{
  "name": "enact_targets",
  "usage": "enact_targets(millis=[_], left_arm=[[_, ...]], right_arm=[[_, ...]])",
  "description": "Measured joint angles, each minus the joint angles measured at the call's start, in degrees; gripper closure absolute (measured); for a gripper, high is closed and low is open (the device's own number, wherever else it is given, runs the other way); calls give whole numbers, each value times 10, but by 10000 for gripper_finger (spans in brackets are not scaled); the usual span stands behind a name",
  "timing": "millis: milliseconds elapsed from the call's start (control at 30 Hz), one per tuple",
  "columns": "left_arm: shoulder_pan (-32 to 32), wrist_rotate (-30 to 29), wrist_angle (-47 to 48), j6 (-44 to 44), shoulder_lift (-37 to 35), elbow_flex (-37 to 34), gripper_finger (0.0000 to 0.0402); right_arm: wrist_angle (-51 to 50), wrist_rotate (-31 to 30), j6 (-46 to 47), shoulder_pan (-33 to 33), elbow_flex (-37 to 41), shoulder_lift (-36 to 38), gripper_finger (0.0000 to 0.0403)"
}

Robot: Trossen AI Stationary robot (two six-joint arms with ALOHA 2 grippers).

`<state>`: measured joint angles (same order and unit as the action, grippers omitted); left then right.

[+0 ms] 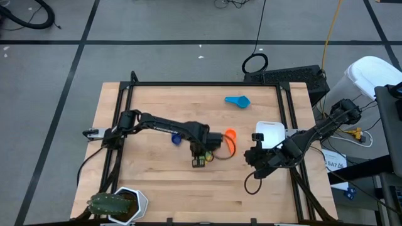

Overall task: Nest measuring cups in basket
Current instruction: Stack the green measuring cup on top of the yellow measuring cup, then stack the light blue measuring cup on top of the green measuring cup

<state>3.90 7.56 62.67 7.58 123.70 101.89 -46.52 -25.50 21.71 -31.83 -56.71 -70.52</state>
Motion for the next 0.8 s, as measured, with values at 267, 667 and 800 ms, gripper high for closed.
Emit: enact_targets(millis=[267,667,800], left_arm=[[-7,-41,31,11,0,0,394],[-15,-182,115,24,0,0,381],[-21,-194,128,17,0,0,381]], right_arm=[[0,1,-3,10,0,0,403],[-1,1,-31,18,0,0,403],[-27,1,-29,54,0,0,403]])
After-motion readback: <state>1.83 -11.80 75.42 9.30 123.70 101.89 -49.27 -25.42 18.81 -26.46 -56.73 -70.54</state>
